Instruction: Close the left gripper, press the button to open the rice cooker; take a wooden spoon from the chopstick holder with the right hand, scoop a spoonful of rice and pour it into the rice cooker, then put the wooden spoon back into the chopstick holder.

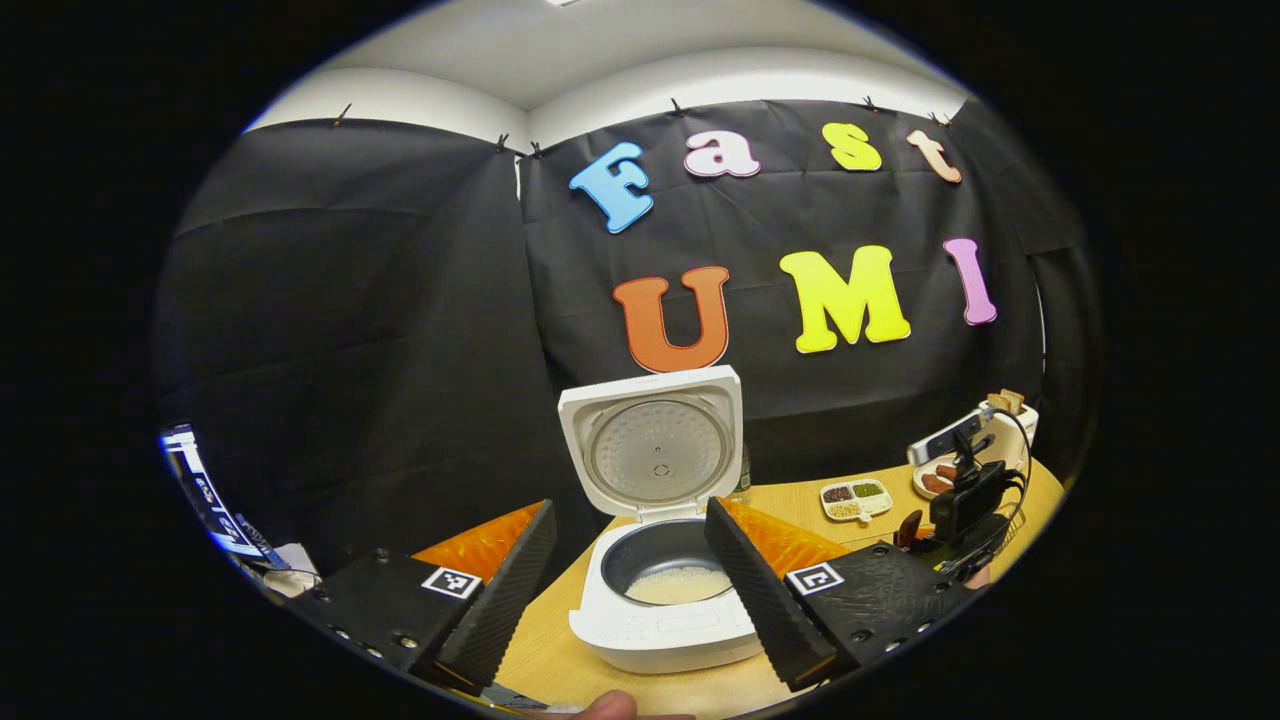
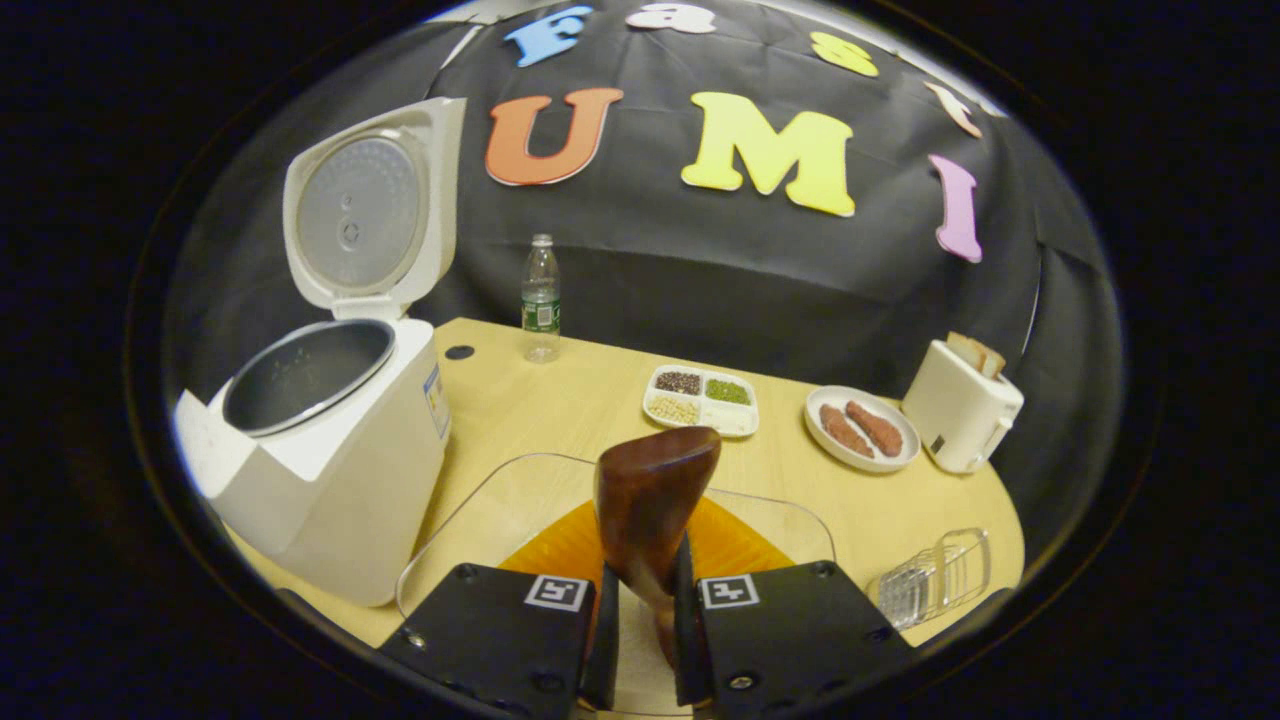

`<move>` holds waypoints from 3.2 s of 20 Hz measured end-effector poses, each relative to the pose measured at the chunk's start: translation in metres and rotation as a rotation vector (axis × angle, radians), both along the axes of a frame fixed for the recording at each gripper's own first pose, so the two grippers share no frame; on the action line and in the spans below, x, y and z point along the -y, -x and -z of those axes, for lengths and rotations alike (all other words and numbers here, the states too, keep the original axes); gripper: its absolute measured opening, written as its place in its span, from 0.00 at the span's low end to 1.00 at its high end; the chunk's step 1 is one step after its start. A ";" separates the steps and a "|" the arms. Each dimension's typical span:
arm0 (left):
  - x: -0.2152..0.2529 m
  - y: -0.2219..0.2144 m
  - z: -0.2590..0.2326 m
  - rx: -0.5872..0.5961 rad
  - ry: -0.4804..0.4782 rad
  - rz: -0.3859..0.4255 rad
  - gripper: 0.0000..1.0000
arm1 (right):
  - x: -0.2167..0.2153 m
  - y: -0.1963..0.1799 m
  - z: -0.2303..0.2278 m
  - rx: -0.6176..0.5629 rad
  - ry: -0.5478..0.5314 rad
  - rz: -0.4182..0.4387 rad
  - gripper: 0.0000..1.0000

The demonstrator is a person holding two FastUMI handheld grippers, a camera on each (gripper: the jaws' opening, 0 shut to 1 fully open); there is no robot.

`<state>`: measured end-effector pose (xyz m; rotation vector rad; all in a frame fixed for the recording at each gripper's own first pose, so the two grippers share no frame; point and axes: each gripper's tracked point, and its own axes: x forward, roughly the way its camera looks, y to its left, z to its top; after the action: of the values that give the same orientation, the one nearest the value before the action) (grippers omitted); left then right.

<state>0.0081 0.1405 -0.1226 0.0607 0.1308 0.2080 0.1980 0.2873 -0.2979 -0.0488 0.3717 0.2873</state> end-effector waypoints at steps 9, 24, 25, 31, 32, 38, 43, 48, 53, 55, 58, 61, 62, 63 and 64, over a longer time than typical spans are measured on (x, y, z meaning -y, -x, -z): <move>-0.002 -0.002 -0.001 0.007 -0.012 -0.008 0.95 | -0.003 0.002 -0.002 -0.140 -0.502 0.047 0.26; -0.004 -0.009 -0.010 0.015 -0.035 -0.010 0.95 | 0.044 -0.008 0.003 -0.274 -0.985 0.201 0.27; -0.004 -0.009 -0.011 0.016 -0.034 -0.009 0.95 | 0.046 -0.008 -0.001 -0.274 -1.020 0.205 0.27; -0.004 -0.008 -0.013 0.021 -0.041 -0.006 0.95 | 0.068 -0.010 -0.026 -0.242 -1.141 0.219 0.27; -0.005 -0.009 -0.014 0.023 -0.040 -0.006 0.95 | 0.070 -0.010 -0.031 -0.236 -1.152 0.214 0.27; -0.005 -0.007 -0.015 0.024 -0.038 0.001 0.95 | 0.075 -0.008 -0.044 -0.215 -1.148 0.208 0.27; -0.007 -0.005 -0.015 0.024 -0.040 0.003 0.95 | 0.080 -0.007 -0.051 -0.208 -1.171 0.215 0.27; -0.012 -0.002 -0.014 0.024 -0.036 0.000 0.95 | 0.078 -0.006 -0.082 -0.201 -1.202 0.194 0.27; -0.021 0.002 -0.009 0.025 -0.025 -0.018 0.95 | 0.047 -0.006 -0.145 -0.204 -1.272 0.129 0.29; -0.025 0.005 -0.005 0.021 -0.022 -0.030 0.95 | 0.021 -0.005 -0.171 -0.211 -1.280 0.093 0.27; -0.035 0.012 -0.001 0.022 -0.010 -0.055 0.95 | -0.035 -0.001 -0.202 -0.239 -1.272 0.020 0.27; -0.042 0.013 0.004 0.015 -0.003 -0.071 0.95 | -0.095 0.000 -0.208 -0.275 -1.262 -0.044 0.27; -0.043 0.013 0.006 0.014 0.000 -0.073 0.95 | -0.114 -0.001 -0.204 -0.293 -1.266 -0.054 0.27; -0.043 0.014 0.007 0.013 0.001 -0.077 0.95 | -0.132 -0.004 -0.198 -0.318 -1.249 -0.062 0.27; -0.045 0.016 0.008 0.015 -0.001 -0.081 0.95 | -0.149 -0.005 -0.191 -0.333 -1.234 -0.069 0.27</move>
<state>-0.0079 0.1852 -0.1305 0.0552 0.1186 0.2889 0.2026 0.4364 -0.1072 1.2116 0.4703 0.5556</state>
